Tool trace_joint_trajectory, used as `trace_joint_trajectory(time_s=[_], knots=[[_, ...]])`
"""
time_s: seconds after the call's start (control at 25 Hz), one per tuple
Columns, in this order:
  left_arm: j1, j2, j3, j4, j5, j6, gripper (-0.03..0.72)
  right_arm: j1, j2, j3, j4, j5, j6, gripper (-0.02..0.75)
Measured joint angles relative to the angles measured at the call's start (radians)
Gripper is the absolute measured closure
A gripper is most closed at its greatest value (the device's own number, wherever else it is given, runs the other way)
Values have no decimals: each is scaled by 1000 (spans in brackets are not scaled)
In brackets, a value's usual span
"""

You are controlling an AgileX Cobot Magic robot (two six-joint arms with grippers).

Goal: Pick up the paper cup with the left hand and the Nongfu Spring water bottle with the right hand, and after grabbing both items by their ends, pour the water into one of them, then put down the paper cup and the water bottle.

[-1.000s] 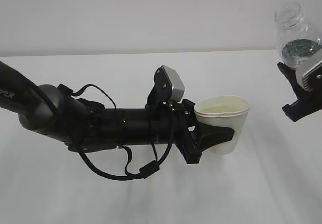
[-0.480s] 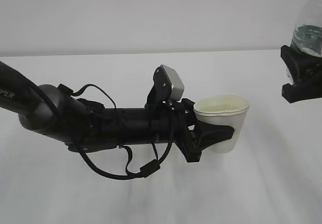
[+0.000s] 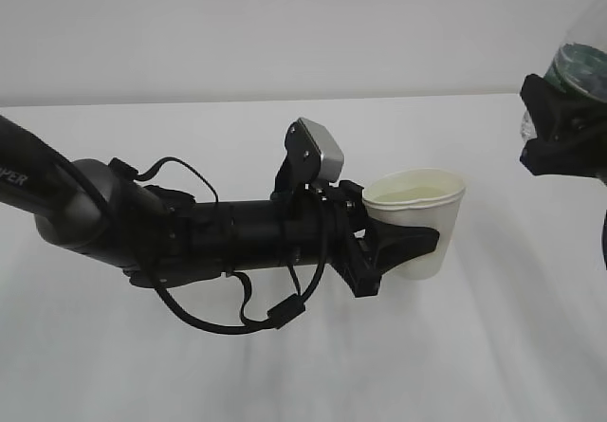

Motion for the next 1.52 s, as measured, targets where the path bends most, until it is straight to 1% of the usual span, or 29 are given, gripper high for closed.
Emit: trace_joint_trajectory(time_s=[0.32, 0.8, 1.52], knots=[[0, 0, 0, 0, 0, 0, 307, 0, 102, -5, 34, -13, 38, 335], [0, 0, 0, -8, 0, 0, 307, 0, 283, -14, 80, -14, 40, 335], [0, 0, 0, -23, 0, 0, 307, 0, 526, -268, 88, -17, 42, 335]])
